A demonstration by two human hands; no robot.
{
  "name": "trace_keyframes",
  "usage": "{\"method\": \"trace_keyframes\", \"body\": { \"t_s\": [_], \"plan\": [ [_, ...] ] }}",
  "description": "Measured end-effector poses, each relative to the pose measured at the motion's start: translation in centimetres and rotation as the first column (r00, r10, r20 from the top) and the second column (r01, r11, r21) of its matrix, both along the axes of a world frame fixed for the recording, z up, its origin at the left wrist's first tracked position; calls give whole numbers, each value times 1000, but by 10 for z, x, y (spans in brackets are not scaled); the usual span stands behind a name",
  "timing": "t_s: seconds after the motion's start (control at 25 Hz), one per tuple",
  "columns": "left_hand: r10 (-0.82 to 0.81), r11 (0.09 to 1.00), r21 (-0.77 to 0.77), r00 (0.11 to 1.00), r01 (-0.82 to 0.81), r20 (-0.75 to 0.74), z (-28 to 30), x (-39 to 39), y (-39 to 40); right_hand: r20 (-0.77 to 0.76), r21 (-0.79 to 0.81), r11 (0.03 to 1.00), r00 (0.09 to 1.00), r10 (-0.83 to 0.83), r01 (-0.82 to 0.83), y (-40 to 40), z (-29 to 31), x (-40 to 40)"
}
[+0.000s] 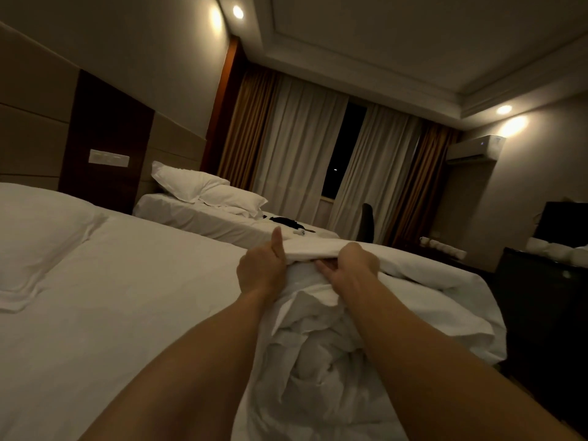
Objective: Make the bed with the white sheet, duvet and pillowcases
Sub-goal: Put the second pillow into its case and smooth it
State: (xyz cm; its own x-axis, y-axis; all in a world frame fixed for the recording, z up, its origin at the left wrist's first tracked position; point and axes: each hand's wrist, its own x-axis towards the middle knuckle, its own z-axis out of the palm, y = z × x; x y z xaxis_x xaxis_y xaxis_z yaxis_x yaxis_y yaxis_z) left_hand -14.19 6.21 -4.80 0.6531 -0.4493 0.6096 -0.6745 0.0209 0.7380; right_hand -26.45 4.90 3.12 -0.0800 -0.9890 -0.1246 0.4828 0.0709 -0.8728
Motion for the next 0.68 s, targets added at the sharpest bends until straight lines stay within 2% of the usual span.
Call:
{"method": "trace_keyframes", "body": {
  "t_s": [0.08, 0.2, 0.36, 0.44, 0.52, 0.6, 0.68],
  "plan": [
    [51, 998, -26, 995, -54, -88, 3, 2, -1, 41, -12, 998, 997, -59, 60, 1, 6, -17],
    [37, 996, -75, 976, -54, -213, 2, -2, -4, -62, -73, 996, 997, -51, 46, 10, -4, -29],
    [83, 992, -76, 969, -104, -234, 1, -4, -6, 25, -28, 990, 990, -141, 141, -3, 5, -66],
    [98, 993, -47, 980, -107, -171, 0, -6, -5, -45, 15, 976, 976, -215, 216, -17, 10, -96],
    [72, 995, -70, 997, -75, -39, 2, -14, -6, -150, 42, 973, 964, -219, 228, -23, 10, -116],
    [40, 995, -94, 990, -27, 137, 11, -27, -9, -119, 72, 984, 981, -152, 161, -31, 12, -123],
    [21, 999, -32, 970, -13, 244, 22, -37, -13, -40, 92, 992, 996, -79, 82, -37, 22, -129]
  ]
}}
